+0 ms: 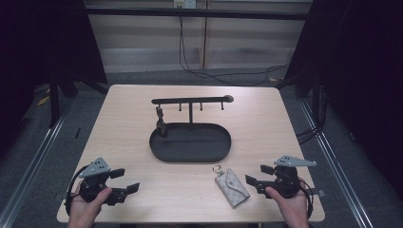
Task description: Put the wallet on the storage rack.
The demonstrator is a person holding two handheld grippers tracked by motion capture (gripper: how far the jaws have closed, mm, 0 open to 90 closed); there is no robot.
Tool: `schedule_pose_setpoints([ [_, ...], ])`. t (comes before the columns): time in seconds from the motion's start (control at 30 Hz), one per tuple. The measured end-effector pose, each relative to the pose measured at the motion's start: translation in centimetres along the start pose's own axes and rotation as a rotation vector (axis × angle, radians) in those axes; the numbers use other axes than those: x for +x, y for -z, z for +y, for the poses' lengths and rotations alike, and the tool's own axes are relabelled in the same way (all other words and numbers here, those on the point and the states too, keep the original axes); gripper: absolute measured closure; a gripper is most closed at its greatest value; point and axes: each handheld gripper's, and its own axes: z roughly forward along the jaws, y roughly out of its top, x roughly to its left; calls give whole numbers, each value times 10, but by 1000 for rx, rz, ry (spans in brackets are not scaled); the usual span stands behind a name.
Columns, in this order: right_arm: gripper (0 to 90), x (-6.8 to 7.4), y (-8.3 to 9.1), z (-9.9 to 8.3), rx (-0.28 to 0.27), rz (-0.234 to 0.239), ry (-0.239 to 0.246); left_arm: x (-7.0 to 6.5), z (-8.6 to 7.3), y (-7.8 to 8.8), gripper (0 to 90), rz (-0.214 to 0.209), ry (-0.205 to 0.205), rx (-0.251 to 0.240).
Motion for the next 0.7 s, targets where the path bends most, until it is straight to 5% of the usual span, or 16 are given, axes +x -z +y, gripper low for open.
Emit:
schedule_pose_setpoints([
  [0.27,237,8,-14,12,84,-2,46,1,-10,1,166,-5,44,-13],
  [0.47,269,13,-29,10,158,33,43,0,-15,2,177,21,14,-18],
  [0.7,280,16,-39,15,237,39,38,6,-19,-1,183,20,30,-35],
])
